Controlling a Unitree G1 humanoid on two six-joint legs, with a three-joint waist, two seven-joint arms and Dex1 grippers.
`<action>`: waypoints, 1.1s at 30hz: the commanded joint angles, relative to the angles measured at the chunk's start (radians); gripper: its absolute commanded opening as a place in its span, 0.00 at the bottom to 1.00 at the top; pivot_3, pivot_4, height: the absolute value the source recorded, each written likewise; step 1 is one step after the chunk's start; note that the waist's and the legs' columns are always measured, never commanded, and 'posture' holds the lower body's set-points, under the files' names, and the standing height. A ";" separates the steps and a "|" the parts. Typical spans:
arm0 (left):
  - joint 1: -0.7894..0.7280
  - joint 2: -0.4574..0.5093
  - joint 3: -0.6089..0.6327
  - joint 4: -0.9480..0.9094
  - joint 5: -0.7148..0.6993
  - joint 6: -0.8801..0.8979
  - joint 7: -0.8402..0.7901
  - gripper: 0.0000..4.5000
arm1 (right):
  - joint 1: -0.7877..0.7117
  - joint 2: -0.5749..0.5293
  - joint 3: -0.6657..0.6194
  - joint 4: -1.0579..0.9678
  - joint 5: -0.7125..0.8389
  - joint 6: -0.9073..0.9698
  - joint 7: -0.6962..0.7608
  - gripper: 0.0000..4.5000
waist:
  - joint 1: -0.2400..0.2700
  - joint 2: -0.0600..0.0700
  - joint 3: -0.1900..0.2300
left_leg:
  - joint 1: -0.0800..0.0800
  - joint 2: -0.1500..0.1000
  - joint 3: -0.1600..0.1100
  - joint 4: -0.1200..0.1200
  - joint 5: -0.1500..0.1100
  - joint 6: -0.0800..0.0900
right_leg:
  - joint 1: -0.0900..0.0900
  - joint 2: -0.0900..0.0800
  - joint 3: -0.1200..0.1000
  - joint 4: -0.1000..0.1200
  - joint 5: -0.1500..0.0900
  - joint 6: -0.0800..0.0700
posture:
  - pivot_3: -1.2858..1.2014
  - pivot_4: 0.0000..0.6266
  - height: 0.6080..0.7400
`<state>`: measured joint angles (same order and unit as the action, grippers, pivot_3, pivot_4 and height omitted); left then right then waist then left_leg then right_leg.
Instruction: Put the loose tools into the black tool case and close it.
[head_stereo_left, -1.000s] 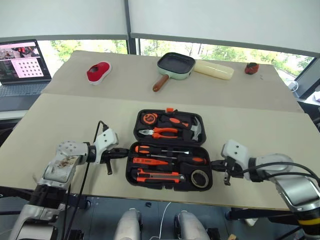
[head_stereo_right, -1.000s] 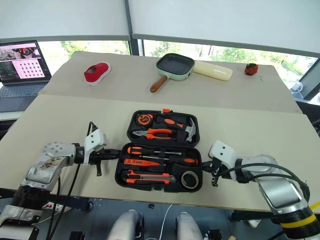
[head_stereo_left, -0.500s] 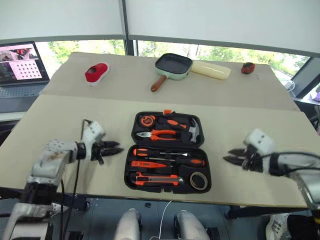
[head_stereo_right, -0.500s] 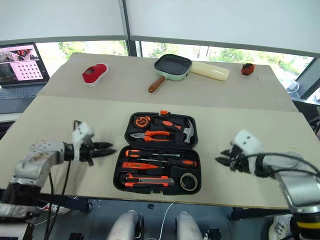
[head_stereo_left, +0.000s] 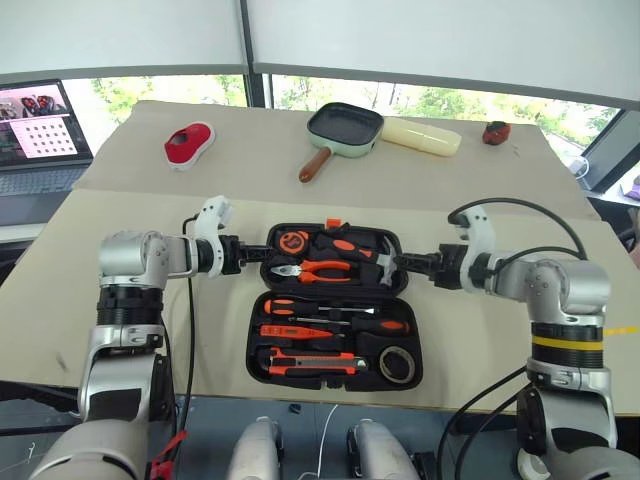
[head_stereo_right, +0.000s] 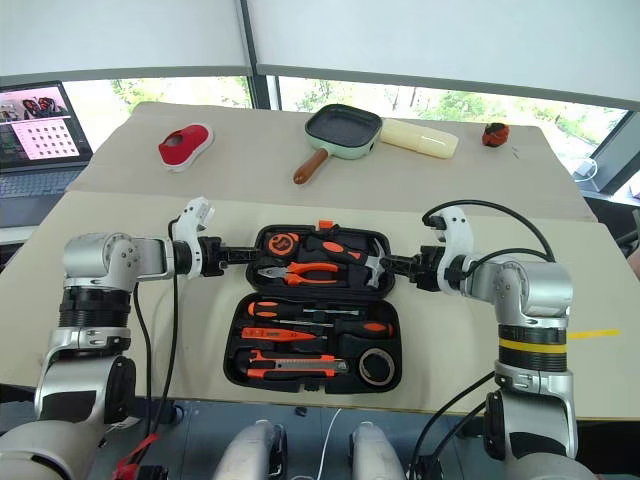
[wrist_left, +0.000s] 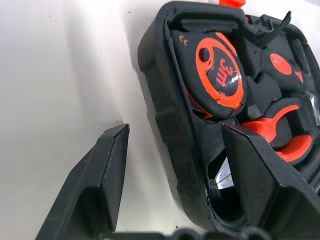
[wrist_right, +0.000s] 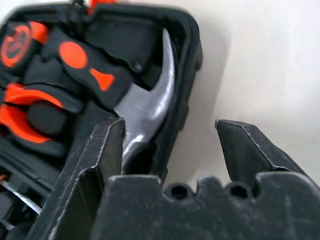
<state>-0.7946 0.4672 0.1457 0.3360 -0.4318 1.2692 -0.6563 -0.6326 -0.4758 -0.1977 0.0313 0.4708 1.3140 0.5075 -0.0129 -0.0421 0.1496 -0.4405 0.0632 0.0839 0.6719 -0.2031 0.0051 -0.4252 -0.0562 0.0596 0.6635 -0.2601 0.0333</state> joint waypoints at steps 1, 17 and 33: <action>0.030 0.003 0.003 -0.061 -0.021 0.014 0.011 0.47 | -0.012 0.004 -0.012 -0.011 0.005 -0.005 -0.024 0.46 | -0.002 0.000 0.000 | 0.000 0.000 0.000 0.000 0.000 0.000 | 0.000 0.000 0.000 0.000 0.000 0.000 | 0.52 0.24 1.00; 0.122 -0.090 0.084 -0.262 -0.123 -0.109 0.013 0.01 | -0.017 0.042 -0.054 -0.134 0.069 -0.057 -0.039 0.01 | -0.001 0.001 0.000 | 0.002 -0.001 0.000 -0.001 0.000 0.000 | 0.001 -0.001 0.000 0.000 0.000 0.000 | 0.52 0.24 1.00; 0.389 -0.057 -0.018 -0.476 -0.020 -0.664 -0.086 0.01 | 0.373 -0.059 0.109 -0.444 -0.090 -0.628 0.096 0.01 | -0.001 0.001 0.001 | -0.002 -0.003 0.000 -0.012 0.000 -0.001 | -0.001 -0.003 0.000 -0.008 0.001 0.002 | 0.52 0.24 1.00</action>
<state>-0.4135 0.4055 0.1581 -0.0635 -0.4535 0.6639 -0.7117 -0.2844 -0.5327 -0.1362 -0.3315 0.3862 0.7910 0.5438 -0.0142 -0.0415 0.1509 -0.4419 0.0605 0.0842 0.6600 -0.2031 0.0046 -0.4256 -0.0591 0.0597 0.6533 -0.2593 0.0355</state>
